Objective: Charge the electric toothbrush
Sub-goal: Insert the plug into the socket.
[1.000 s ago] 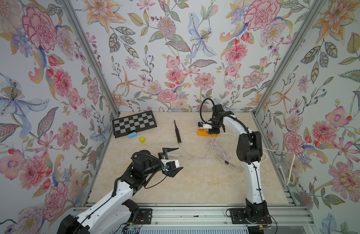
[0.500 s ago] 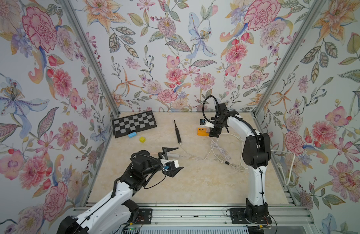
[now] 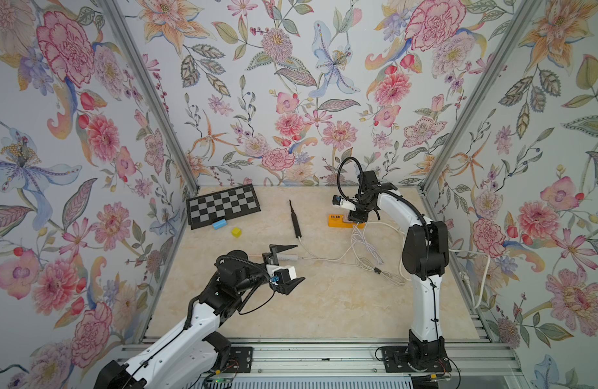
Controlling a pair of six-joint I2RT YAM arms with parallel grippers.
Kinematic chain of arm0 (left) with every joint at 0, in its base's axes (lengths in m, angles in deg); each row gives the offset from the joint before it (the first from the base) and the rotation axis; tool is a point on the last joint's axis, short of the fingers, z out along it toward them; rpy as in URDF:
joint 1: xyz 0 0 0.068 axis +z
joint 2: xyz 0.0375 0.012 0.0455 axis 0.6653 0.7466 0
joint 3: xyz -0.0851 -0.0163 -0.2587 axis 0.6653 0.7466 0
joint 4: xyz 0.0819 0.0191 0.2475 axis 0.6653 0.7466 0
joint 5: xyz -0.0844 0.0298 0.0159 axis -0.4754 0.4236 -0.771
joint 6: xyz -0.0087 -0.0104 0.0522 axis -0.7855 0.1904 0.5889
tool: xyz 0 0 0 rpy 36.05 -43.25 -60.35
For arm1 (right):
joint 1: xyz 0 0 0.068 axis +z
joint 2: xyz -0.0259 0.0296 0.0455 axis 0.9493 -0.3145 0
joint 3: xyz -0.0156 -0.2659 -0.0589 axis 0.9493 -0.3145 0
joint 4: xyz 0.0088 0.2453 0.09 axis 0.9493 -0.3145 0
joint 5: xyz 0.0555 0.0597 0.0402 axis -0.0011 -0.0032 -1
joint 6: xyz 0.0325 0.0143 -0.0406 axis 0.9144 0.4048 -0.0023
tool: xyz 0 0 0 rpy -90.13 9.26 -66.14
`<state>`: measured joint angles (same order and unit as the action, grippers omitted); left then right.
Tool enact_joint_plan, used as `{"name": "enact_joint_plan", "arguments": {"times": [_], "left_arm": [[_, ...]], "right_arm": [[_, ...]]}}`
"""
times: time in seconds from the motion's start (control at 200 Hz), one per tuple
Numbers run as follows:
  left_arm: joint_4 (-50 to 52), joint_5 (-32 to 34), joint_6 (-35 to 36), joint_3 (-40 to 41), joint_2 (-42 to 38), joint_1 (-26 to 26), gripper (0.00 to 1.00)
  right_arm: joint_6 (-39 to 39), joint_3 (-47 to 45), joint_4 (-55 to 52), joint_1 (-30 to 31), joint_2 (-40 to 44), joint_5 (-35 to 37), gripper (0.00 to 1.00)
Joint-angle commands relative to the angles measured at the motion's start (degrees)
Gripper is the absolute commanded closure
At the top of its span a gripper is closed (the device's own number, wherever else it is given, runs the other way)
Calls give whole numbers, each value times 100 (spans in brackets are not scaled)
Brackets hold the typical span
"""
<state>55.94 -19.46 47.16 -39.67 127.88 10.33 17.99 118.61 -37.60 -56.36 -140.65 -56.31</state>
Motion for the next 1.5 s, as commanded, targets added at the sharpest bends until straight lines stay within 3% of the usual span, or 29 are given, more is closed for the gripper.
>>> {"name": "enact_joint_plan", "arguments": {"times": [0.0,0.365,0.525,0.696,0.826,0.876,0.921,1.171,1.396,1.496], "left_arm": [[-106,-100,2,-37,-45,57,1],[-106,-69,29,-11,-19,54,1],[-104,-54,47,1,-28,61,1],[-106,-40,55,-2,16,61,1],[-91,-37,66,-10,21,61,1],[-87,-25,64,-5,16,61,1],[-87,-35,64,-9,18,61,1],[-119,-89,16,-6,35,59,1],[-110,-71,18,-8,-6,61,1],[-120,-85,18,-2,-26,56,1]], "right_arm": [[-145,44,-62,16,-259,147,62],[-335,-155,-121,104,-715,310,90],[-254,-130,-177,27,-781,107,90],[-52,-195,-172,34,-424,-51,75],[378,-335,-172,-8,-83,-398,30],[567,-438,-172,-36,26,-531,20],[731,-536,-171,-56,107,-625,0],[1444,-848,-50,-98,444,-774,0],[2186,-1283,116,-144,929,-1608,0],[3392,-1205,375,-98,860,-674,0]]}}
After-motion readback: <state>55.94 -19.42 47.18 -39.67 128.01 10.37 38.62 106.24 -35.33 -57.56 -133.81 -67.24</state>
